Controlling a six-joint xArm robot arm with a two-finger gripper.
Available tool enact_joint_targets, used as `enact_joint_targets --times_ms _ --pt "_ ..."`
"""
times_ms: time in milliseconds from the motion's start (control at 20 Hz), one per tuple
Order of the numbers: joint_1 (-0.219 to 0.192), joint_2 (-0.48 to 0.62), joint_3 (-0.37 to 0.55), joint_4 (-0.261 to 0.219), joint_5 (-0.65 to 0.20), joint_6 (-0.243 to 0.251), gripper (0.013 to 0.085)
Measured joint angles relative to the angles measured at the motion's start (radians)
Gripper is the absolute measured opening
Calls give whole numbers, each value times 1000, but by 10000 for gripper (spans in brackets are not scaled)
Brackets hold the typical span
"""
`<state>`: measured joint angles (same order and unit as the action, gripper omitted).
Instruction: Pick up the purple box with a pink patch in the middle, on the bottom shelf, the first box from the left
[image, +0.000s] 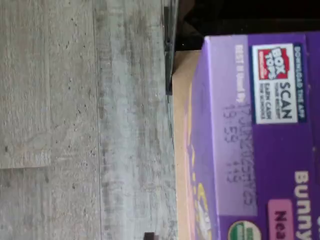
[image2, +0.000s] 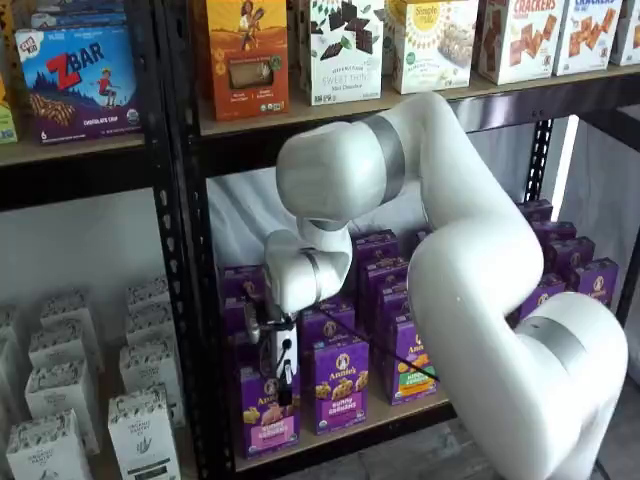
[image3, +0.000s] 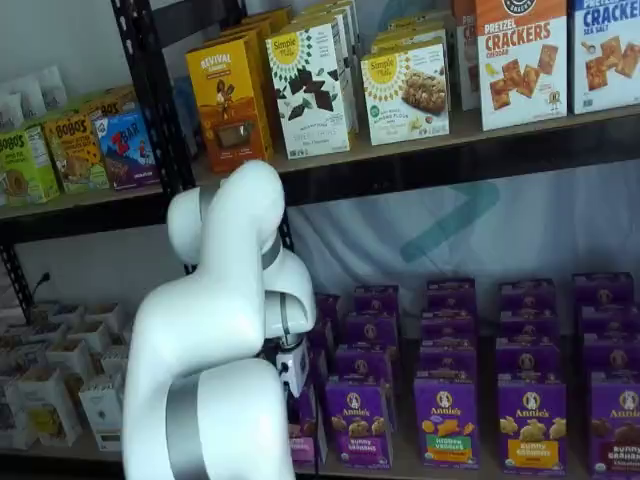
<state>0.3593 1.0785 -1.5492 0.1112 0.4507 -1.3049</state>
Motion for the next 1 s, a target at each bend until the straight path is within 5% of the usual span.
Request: enact_joint_targets --times_ms 200,800,1000 --pt "3 5 -3 -6 -3 8 570" --pt "11 21 -15 -16 -12 25 570" --pt "12 22 -15 -16 -10 26 490"
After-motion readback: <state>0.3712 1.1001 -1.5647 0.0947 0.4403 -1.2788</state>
